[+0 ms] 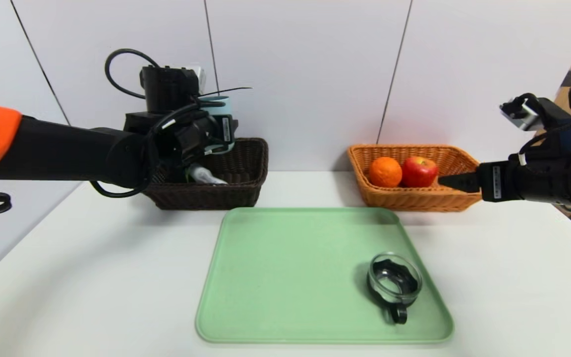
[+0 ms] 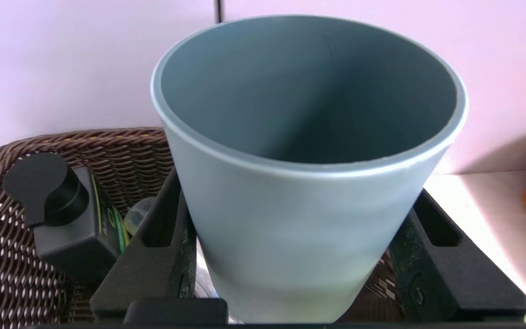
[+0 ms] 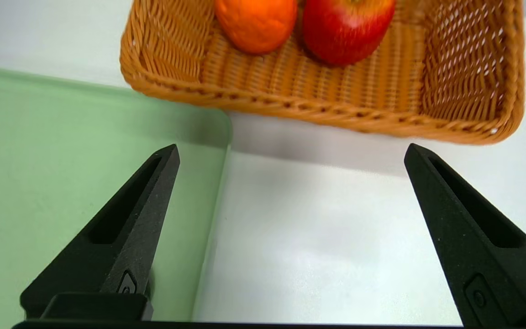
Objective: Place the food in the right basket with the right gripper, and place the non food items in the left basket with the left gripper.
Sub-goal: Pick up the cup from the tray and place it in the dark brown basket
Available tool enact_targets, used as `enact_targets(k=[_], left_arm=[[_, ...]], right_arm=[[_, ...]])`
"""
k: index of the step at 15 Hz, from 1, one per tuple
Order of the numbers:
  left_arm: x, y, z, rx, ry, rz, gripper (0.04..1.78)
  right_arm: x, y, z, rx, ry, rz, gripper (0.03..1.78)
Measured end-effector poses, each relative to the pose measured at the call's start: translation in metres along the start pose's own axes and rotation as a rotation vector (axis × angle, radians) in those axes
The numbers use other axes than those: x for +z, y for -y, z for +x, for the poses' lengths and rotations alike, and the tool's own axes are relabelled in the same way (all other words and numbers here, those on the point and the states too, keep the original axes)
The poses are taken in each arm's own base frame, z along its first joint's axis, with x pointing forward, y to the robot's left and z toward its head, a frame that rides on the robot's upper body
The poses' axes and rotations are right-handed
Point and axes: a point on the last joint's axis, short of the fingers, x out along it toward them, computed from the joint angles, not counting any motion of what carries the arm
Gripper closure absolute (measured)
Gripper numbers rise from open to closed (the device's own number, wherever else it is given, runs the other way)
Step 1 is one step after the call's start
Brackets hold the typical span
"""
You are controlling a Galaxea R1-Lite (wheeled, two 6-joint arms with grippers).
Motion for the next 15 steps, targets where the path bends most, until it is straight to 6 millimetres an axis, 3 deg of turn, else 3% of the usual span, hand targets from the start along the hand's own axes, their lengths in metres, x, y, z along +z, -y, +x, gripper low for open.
enact_targets(k=[8,15], left_arm=[[-0.034,-0.014,0.055,0.049,-0.048,0.009,0.68],[-0.058,-0.019,0.073,0.06,-0.08,0.011,0.68]], right_arm=[[0.003,0.004,-0.003,-0.016,0.04,0.008,0.11],[0.003,0.005,-0.004,-0.019,0.042,0.01,0.11]])
